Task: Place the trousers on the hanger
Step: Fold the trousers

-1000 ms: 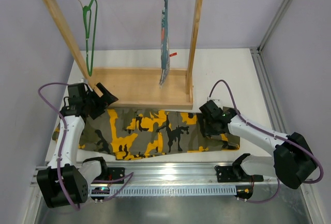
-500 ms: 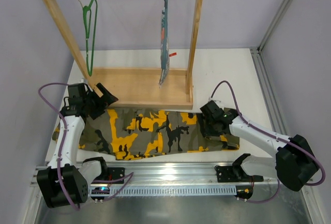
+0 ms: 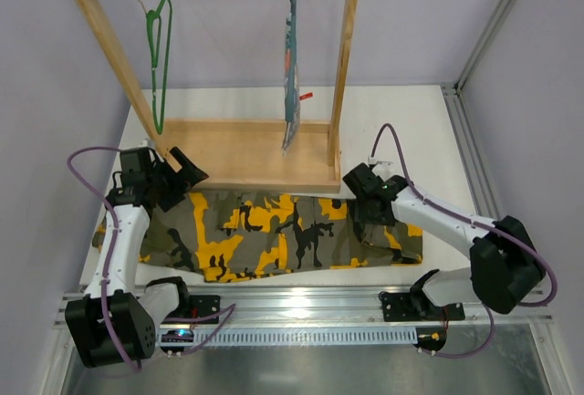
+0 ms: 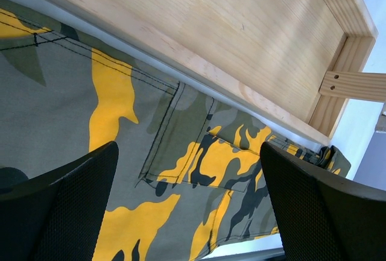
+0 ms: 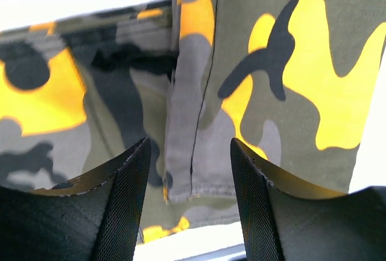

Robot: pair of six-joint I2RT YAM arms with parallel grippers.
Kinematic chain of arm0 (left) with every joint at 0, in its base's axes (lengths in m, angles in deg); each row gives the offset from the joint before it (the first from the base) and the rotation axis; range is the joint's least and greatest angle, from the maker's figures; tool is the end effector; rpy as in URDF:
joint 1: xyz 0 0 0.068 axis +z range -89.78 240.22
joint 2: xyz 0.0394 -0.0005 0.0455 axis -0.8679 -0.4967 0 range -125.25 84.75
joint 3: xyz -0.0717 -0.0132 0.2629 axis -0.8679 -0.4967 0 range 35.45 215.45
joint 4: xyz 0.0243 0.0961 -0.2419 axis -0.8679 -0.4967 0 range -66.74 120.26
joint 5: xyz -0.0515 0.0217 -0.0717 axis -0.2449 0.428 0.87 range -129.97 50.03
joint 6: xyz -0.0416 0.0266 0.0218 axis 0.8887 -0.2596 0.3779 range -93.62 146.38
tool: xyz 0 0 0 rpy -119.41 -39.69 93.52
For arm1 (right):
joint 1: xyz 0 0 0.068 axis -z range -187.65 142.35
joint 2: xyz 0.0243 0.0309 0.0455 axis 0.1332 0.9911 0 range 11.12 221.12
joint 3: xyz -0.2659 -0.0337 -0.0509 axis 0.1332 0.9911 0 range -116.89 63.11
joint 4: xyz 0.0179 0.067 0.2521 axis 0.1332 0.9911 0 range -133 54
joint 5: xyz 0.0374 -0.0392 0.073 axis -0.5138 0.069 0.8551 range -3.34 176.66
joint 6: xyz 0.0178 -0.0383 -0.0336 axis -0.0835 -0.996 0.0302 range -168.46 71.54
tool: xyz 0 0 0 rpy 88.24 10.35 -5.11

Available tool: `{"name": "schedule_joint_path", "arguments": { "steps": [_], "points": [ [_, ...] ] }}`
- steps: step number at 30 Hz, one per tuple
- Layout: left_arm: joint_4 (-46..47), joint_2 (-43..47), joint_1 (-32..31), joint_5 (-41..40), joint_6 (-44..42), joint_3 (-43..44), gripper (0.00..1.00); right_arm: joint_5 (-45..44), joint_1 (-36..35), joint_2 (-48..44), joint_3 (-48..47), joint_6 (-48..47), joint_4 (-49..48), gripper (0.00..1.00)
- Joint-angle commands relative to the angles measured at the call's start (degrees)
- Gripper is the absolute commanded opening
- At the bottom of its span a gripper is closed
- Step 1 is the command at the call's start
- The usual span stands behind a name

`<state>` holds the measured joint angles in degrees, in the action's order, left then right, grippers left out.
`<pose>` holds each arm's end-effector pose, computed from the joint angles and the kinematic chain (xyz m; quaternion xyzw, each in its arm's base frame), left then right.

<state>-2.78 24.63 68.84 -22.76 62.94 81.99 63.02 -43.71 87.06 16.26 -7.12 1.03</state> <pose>0.2140 0.0219 0.2647 -0.3019 0.8695 -0.2232 0.3211 0.1945 0.1238 0.2009 0.0747 0.9658 -0.0683 0.2388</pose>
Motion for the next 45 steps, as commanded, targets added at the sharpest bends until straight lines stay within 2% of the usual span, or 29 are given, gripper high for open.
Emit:
{"name": "schedule_joint_path", "arguments": {
  "steps": [1, 8, 11, 20, 24, 31, 37, 45],
  "points": [
    [0.52, 1.41, -0.19, -0.6, -0.87, -0.31, 1.0, -6.41, -0.33, 4.82, -3.51, 4.35, -0.43, 0.58],
    [0.52, 1.41, -0.19, -0.69, -0.87, -0.14, 1.0, -6.86, -0.25, 17.12, -4.21, 6.64, -4.3, 0.58],
    [0.43, 1.32, -0.19, -0.6, -0.96, -0.14, 1.0, -8.08, -0.25, 19.15, -3.43, 7.79, -3.87, 0.49],
    [0.69, 0.7, -0.1, -0.43, -0.7, -0.14, 1.0, -10.9, -0.25, 14.68, -1.31, 5.95, -0.88, 0.14],
    [0.87, 0.61, -0.18, -0.25, -0.61, -0.14, 1.0, -12.66, -0.25, 13.45, -1.66, 6.21, 1.58, 0.04],
    [0.25, 1.14, -0.18, -0.69, -0.87, -0.14, 1.0, -14.6, 0.02, 9.76, -4.74, 3.58, 7.11, 0.04],
    [0.87, 0.79, -0.19, -0.51, -0.34, -0.58, 1.0, -1.96, -0.51, 4.49, -3.87, -6.61, 1.24, 0.04],
    [1.04, 0.7, -0.18, -0.95, -0.08, -0.67, 1.0, 10.61, -1.56, -2.11, -1.67, -11.54, -4.3, 0.04]
  ]
}}
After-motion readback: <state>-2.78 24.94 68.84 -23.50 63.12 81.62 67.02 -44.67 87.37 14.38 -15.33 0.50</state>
